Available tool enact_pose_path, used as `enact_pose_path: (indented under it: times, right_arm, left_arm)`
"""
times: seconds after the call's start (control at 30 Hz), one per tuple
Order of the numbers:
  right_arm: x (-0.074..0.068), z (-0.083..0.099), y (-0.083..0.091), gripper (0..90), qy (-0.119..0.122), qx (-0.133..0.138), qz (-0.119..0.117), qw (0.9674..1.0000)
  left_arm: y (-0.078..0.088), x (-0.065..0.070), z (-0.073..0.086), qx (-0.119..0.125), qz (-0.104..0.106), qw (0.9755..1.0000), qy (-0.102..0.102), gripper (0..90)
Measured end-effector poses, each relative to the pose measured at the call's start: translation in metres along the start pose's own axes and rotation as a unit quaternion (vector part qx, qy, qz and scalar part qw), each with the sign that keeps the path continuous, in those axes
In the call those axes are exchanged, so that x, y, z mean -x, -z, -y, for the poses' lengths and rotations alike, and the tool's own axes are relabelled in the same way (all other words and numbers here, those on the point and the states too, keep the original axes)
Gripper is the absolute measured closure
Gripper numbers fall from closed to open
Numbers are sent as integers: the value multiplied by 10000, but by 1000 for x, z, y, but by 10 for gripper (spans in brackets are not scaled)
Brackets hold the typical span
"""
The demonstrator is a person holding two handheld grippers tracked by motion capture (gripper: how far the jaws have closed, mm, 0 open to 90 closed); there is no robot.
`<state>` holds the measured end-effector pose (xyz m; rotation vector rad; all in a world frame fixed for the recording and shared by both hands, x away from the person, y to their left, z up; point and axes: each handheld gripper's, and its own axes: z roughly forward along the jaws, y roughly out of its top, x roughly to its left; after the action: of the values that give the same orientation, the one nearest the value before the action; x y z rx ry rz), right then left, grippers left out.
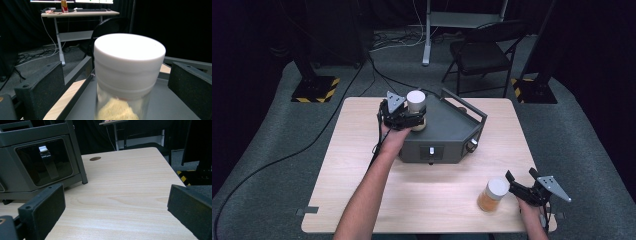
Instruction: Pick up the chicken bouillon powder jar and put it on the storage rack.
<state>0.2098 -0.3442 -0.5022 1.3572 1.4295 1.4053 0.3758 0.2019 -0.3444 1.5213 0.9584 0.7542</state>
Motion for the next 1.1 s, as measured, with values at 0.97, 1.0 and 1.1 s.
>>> enact_pose_path:
  times: [0.97, 1.0, 1.1]
  right_arm:
    - [1, 0, 0, 3, -55, -8, -7, 10000]
    - [1, 0, 0, 4, -50, -7, -4, 10000]
    - [1, 0, 0, 4, -82, -3, 8, 10000]
  left_arm:
    - [59, -2, 35, 551, 775, 9951, -259, 17]
    - [61, -3, 35, 557, 822, 9948, -246, 18]
    - [65, -3, 38, 548, 900, 9940, -277, 22]
